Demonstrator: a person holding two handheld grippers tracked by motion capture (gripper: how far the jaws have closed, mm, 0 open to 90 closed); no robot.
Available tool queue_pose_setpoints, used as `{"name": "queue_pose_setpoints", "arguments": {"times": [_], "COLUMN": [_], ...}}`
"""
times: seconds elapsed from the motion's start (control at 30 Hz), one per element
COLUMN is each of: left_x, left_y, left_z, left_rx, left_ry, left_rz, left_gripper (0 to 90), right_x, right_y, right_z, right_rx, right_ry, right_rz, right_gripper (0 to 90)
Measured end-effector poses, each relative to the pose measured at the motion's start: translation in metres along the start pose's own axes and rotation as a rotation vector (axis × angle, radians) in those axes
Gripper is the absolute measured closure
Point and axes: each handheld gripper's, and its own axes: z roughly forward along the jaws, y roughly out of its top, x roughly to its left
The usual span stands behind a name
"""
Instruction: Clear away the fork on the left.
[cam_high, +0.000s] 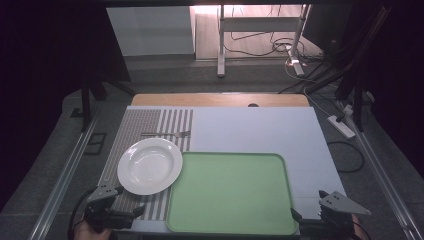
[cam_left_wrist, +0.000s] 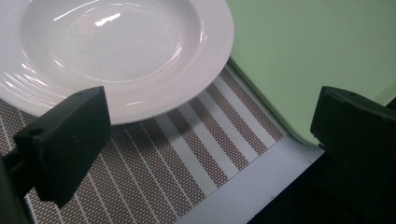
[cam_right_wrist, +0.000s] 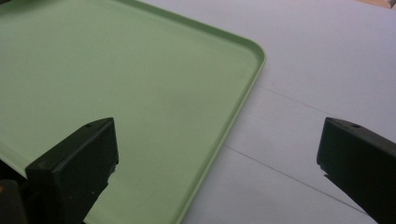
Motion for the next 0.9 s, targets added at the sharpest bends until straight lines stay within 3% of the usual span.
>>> {"name": "queue_pose_setpoints", "arguments": {"times": [0.5, 0.73, 0.9], "left_x": [0.0037, 0.0071, 0.0081], "left_y": [-0.0011, -0.0022, -0.0022], "left_z": [-0.0012, -0.0027, -0.0037], "left_rx": [-0.003, -0.021, -0.043], "left_ry": [-0.028, -0.061, -0.050], "left_rz": [-0.022, -0.038, -0.028], "left_gripper": [0.0, 0.0, 0.0], "right_x": [0.0006, 0.0010, 0.0013], "right_y": [0.0010, 0.0013, 0.0013], "right_z": [0.0021, 0.0025, 0.0025], "right_rx": [0.010, 0.012, 0.009], "right_ry": [0.017, 0.012, 0.023], "right_rz": [-0.014, -0.018, -0.025], "right_gripper": [0.0, 0.0, 0.0]}}
